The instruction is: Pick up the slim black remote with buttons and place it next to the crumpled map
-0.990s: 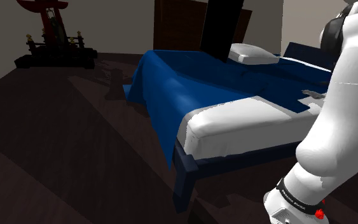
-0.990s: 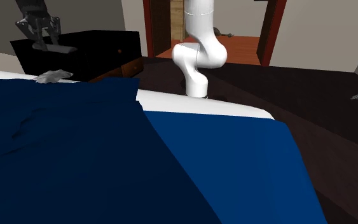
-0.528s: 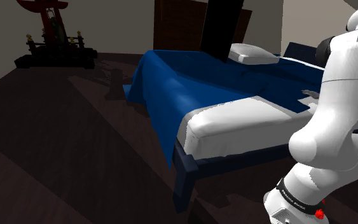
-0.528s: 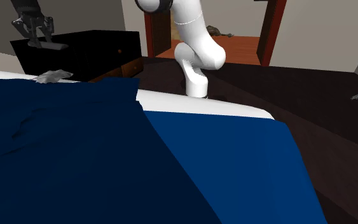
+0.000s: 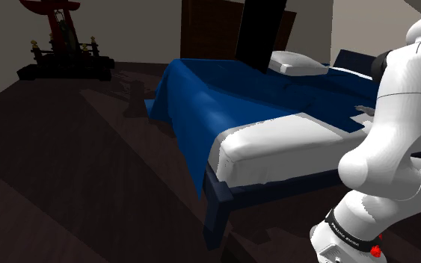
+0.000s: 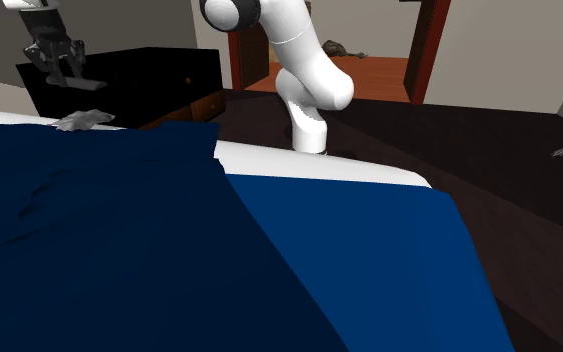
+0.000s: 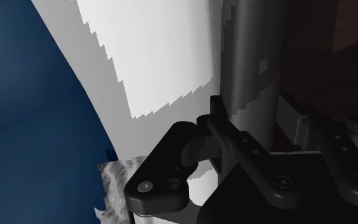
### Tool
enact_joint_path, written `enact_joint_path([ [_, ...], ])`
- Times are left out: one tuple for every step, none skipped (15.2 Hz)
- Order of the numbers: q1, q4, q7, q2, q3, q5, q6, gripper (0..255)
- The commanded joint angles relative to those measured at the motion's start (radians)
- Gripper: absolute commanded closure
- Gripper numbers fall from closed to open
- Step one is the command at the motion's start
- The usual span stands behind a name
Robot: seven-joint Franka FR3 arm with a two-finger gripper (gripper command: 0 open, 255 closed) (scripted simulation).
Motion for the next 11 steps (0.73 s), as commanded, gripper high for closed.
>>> enact_joint_path([
  [0.008,-0.029,-0.004,0.002,0.0,0.002,0.027,255],
  [0.014,-0.044,-0.005,0.002,0.0,0.002,0.04,255],
  [0.019,-0.06,-0.006,0.002,0.0,0.003,0.054,255],
  [0.024,-0.074,-0.008,0.003,0.0,0.004,0.067,255],
  [0.029,-0.089,-0.009,0.003,0.0,0.005,0.08,255],
  [0.033,-0.103,-0.011,0.004,0.001,0.006,0.093,255],
  [0.037,-0.116,-0.012,0.006,0.001,0.008,0.106,255],
  [0.04,-0.127,-0.013,0.007,0.002,0.009,0.117,255],
  [0.04,-0.127,-0.013,0.007,0.002,0.009,0.117,255],
  [0.04,-0.127,-0.013,0.007,0.002,0.009,0.117,255],
  [0.04,-0.127,-0.013,0.007,0.002,0.009,0.117,255],
])
